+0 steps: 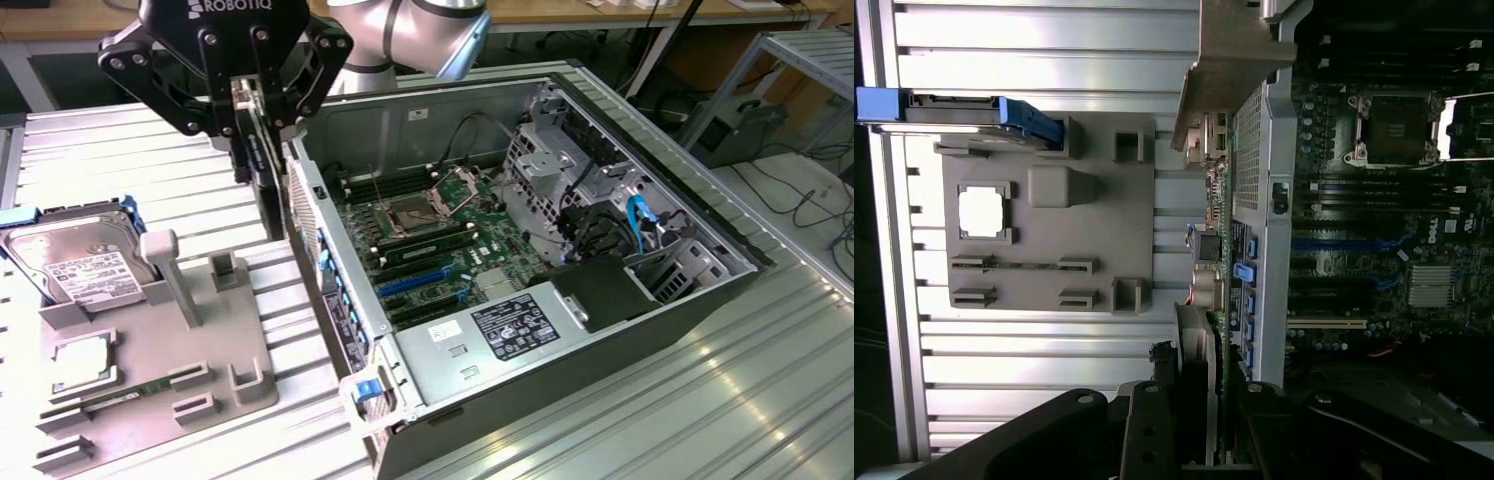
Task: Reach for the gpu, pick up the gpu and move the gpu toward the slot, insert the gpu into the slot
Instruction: 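Pick up the gpu and move the gpu toward the slot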
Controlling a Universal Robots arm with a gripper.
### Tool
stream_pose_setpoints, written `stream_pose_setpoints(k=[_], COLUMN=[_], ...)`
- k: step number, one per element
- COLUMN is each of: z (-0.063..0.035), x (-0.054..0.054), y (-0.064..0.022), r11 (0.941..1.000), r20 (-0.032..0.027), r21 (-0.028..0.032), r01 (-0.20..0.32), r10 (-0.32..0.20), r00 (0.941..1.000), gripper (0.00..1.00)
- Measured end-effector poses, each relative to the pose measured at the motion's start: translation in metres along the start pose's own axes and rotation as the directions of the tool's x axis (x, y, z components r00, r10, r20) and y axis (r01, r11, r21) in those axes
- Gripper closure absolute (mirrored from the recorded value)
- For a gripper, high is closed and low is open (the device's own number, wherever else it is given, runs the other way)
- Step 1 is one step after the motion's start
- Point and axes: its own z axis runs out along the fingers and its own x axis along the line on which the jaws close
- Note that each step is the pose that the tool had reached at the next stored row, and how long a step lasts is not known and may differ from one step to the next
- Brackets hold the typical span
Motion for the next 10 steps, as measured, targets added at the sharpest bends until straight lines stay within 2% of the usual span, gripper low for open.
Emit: stream_pose_setpoints(k=[10], z=[0.0002], x=[-0.013], y=[-0.0002], r11=[1.0000], r20=[-0.0001], r21=[0.0000], r01=[0.000], r10=[0.000], r00=[1.0000], gripper=[0.72])
